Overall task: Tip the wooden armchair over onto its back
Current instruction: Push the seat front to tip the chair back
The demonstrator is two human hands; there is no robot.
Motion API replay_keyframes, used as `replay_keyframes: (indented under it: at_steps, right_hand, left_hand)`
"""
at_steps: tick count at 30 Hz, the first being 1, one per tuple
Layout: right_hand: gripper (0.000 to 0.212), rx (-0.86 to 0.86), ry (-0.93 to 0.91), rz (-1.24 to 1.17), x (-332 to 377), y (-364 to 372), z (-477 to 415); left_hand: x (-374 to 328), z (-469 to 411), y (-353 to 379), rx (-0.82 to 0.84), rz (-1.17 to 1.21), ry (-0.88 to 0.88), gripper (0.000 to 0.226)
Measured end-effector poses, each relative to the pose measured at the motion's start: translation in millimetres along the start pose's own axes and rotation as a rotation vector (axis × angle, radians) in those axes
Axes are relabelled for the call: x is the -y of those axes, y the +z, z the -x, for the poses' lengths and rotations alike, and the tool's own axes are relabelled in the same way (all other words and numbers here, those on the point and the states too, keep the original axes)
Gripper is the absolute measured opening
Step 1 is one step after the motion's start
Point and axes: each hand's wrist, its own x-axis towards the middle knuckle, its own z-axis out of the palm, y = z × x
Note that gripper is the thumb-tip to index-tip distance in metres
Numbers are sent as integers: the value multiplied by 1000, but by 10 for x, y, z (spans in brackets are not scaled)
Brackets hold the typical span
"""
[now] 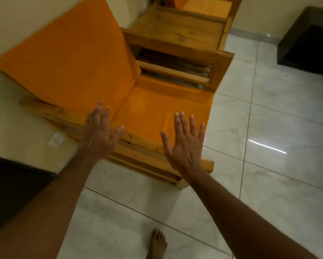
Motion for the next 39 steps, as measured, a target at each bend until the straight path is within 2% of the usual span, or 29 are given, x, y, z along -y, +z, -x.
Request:
replay_keyframes:
  at_steps: [6, 15, 25, 39]
  right_hand:
    - [77, -6, 115, 69, 79, 405, -97]
    - [87, -53, 195, 147, -10, 640, -35]
    - [87, -122, 126, 172, -5, 646, -89]
    - [84, -164, 206, 140, -120, 753, -864]
  left_hand:
    - [371, -382, 303, -33, -45, 149, 82]
    - [887, -556, 539, -44, 25, 166, 80]
    - [987, -789, 569, -108, -16, 310, 74]
    - [924, -1556, 626, -105, -27, 319, 71]
